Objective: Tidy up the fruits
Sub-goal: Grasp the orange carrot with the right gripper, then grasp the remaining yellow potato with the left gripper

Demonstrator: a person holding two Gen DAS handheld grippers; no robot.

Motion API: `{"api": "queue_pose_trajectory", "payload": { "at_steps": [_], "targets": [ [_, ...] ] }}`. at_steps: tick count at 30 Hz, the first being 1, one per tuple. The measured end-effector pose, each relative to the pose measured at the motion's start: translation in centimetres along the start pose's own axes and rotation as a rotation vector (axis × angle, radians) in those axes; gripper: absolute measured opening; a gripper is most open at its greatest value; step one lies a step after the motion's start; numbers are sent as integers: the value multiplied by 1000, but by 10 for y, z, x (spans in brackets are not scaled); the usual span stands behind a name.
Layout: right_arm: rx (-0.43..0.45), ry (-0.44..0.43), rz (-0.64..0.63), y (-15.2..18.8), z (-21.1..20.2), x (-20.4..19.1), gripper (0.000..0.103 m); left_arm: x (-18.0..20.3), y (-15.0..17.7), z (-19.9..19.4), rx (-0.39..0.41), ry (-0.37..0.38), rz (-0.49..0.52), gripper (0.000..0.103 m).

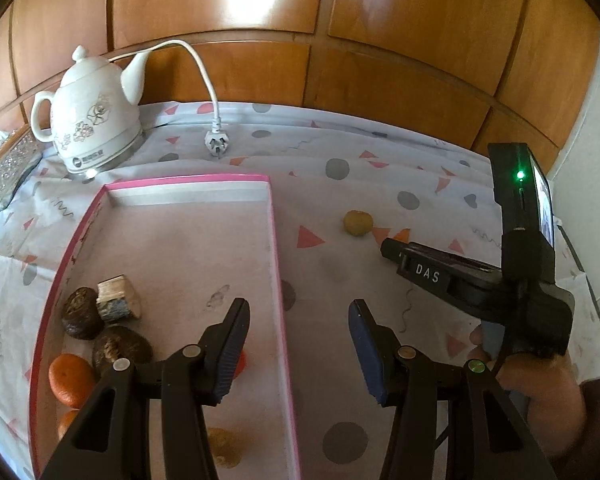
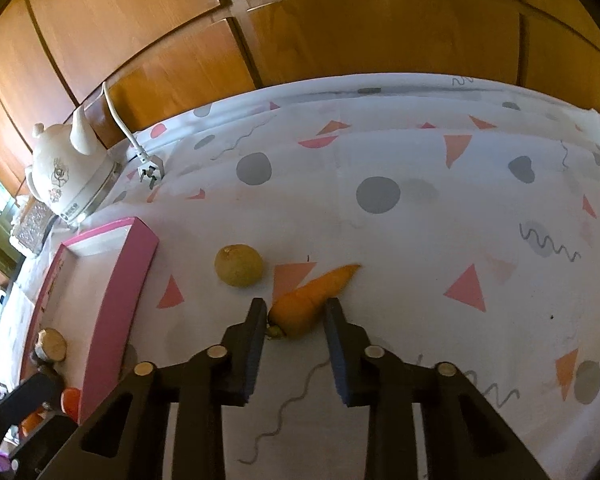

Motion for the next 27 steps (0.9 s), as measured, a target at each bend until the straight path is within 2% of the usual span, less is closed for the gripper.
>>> {"api": "queue_pose_trajectory", "payload": {
  "at_steps": [18,27],
  "targets": [
    [28,63,-13,20,-19,40,27,36,-26,30,-46,17,54,52],
    [41,29,-7,22,-20,42,27,53,-59,57,-74,32,67,52]
  ]
}}
Point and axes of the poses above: each gripper's, at about its wrist camera, not at the fingertips, and z roughly the way its jaws point, x to its right, y to its underside, the point moved 9 cm from there along z, roughly the way its jaws point, and after that the axes turned 14 degrees about -x, right-handed, at the moved point
